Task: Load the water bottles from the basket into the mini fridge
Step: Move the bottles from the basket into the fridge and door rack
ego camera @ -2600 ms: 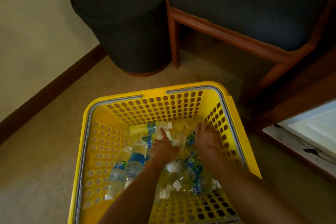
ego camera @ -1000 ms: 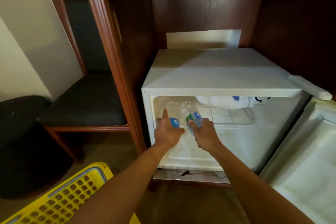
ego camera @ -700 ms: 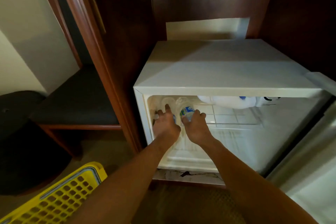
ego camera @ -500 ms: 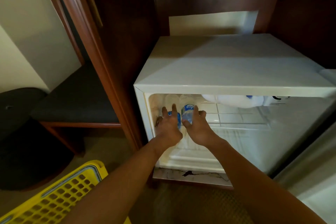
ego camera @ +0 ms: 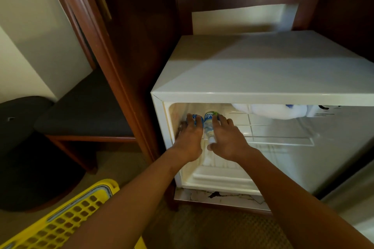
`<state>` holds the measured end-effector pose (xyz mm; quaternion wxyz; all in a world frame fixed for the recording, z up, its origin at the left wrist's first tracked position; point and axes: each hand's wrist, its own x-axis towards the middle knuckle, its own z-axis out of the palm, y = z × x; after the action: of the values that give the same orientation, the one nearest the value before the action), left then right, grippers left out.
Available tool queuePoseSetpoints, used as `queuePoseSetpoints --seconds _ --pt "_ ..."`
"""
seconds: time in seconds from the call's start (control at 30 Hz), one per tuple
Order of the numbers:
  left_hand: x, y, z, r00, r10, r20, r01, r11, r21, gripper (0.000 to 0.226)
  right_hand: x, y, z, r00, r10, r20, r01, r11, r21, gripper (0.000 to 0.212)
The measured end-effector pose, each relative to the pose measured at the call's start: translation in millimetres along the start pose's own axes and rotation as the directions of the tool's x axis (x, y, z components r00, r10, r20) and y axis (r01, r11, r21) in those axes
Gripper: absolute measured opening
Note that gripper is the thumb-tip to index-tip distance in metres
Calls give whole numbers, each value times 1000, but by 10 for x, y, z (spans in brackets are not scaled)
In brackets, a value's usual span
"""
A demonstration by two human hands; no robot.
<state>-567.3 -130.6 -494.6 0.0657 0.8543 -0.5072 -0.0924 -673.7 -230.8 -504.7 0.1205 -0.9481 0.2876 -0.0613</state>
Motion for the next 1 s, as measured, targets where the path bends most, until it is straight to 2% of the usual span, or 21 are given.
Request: queuePoseSetpoints --seconds 0.1,0.37,0.53,0.73,0.9,1.0 --pt "190 -25 4 1000 8 -23 -8 1000 -2 95 114 39 1 1000 -7 -22 6 998 -57 102" --pt "495 -69 36 997 2 -77 -7 998 -68 94 328 103 73 999 29 -28 -27 995 93 104" --pt "465 -54 77 998 -24 -60 21 999 -50 100 315 133 106 999 34 -29 -30 994 109 104" --pt "61 55 119 997 -49 -67 36 983 -179 98 -84 24 65 997 63 -47 -57 993 106 87" --pt "-677 -29 228 988 37 -149 -79 953 -292 92 -729 -290 77 993 32 -111 -13 986 165 58" --pt "-1239 -190 322 974 44 -220 -116 938 -326 82 -1091 -612 184 995 14 -102 8 979 206 51"
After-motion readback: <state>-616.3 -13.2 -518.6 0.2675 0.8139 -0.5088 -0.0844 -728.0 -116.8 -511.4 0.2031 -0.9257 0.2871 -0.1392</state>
